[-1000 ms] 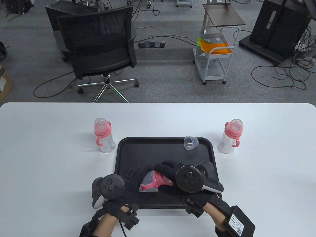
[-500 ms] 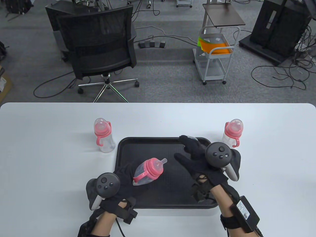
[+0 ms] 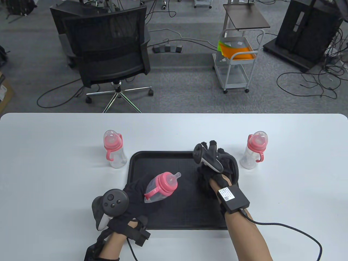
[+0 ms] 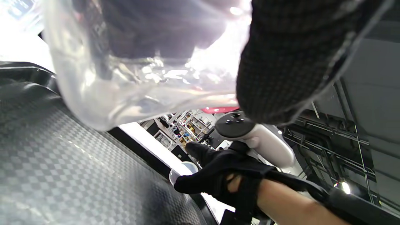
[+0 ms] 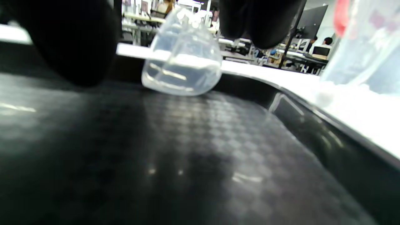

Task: Assemble baby bottles from components

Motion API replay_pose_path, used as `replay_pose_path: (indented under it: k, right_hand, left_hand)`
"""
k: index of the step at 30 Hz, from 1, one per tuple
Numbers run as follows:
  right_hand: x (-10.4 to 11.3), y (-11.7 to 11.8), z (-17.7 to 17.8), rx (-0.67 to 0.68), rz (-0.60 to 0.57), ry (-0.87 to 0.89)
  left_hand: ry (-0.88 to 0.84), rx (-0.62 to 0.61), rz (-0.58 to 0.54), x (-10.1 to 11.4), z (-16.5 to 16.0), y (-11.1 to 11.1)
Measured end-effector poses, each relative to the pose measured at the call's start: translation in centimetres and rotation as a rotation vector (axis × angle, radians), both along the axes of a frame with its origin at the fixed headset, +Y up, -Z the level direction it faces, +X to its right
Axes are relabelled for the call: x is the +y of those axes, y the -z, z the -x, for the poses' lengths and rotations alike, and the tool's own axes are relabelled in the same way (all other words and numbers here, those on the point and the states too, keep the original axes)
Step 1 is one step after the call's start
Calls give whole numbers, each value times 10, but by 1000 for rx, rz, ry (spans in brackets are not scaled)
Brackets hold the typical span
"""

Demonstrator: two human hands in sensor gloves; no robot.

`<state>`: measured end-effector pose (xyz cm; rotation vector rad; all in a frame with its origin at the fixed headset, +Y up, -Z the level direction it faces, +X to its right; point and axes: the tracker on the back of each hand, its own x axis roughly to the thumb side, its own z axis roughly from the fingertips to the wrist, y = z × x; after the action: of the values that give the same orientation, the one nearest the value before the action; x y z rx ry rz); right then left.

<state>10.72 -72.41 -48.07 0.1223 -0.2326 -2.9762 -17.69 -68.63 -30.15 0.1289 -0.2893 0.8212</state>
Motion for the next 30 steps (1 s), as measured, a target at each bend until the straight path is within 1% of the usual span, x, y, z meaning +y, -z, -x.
replay_pose_path:
  k: [5, 8, 10, 12, 14, 17, 18, 19, 21, 22, 23, 25, 27, 30]
  right_hand:
    - [-2, 13, -8, -30, 39, -5]
    - [-3, 15, -8, -9, 36, -34]
    - [-6, 13, -8, 12, 40, -63]
    - [-3, 10, -8, 42, 25, -73]
    - [6, 1, -8, 82, -9, 3]
    - [32, -26, -7, 191, -60, 188]
    - [42, -39, -8, 225, -93, 249]
    - [48, -48, -8, 247, -115, 289]
    - [65, -78, -11, 312, -171, 365]
    - [69, -86, -12, 333, -192, 386]
    - [75, -100, -14, 370, -223, 417]
    - [82, -122, -19, 414, -262, 479]
    - [85, -141, -23, 475, -252, 570]
    - [83, -160, -24, 525, -257, 647]
  left_hand:
    - [13, -25, 1, 0, -3, 1]
    - [24, -32, 11, -3, -6, 3]
    - [32, -38, 23, -5, -7, 4]
    - [37, -36, 29, -7, -8, 4]
    - [42, -31, 30, -7, -7, 4]
    - [36, -25, 26, -6, -6, 4]
    - [34, -24, 25, -6, -7, 4]
    - [32, -23, 24, -6, -7, 4]
    - [41, -20, 20, -6, -8, 3]
    - [43, -19, 16, -6, -8, 2]
    - [50, -20, 10, -6, -9, 1]
    - [59, -16, -4, -5, -11, 0]
    - [71, -21, -23, -4, -14, -2]
    - [74, -47, -67, -3, -19, -6]
